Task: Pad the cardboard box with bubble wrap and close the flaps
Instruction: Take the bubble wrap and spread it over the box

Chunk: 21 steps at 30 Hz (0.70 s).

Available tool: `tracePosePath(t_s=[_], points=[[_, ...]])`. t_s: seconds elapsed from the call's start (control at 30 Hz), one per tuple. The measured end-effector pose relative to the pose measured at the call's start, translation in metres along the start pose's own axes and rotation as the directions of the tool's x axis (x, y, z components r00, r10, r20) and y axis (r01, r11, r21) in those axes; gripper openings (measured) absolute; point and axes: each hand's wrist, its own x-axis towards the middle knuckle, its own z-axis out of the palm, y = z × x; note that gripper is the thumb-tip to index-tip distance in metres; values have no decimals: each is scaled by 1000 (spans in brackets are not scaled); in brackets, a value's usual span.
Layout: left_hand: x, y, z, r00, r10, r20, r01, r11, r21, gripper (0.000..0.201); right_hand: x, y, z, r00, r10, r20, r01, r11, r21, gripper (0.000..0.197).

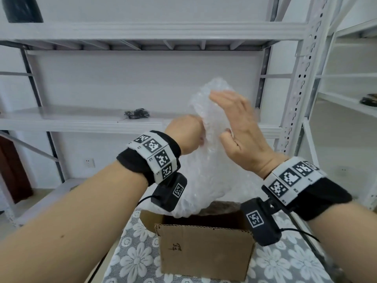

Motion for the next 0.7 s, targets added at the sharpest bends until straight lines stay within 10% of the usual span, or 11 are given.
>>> tracePosePath(t_s=[0.13,0.33,0.5,0.7], points=[[-6,6,1,1000,21,11,-21,999,-43,19,4,-7,1,974,-143,174,190,938,-288,61],[-14,-17,3,966,100,238,83,752,-654,32,-17,20,-1,825,439,357,-130,761,-636,61],[-20,-22,8,947,179,267,103,616,-781,27,-8,2,3,880,291,374,-251,956,-152,69],[-27,-34,9,969,148,197,123,402,-907,14,-1,3,-2,804,495,331,-584,762,279,9]])
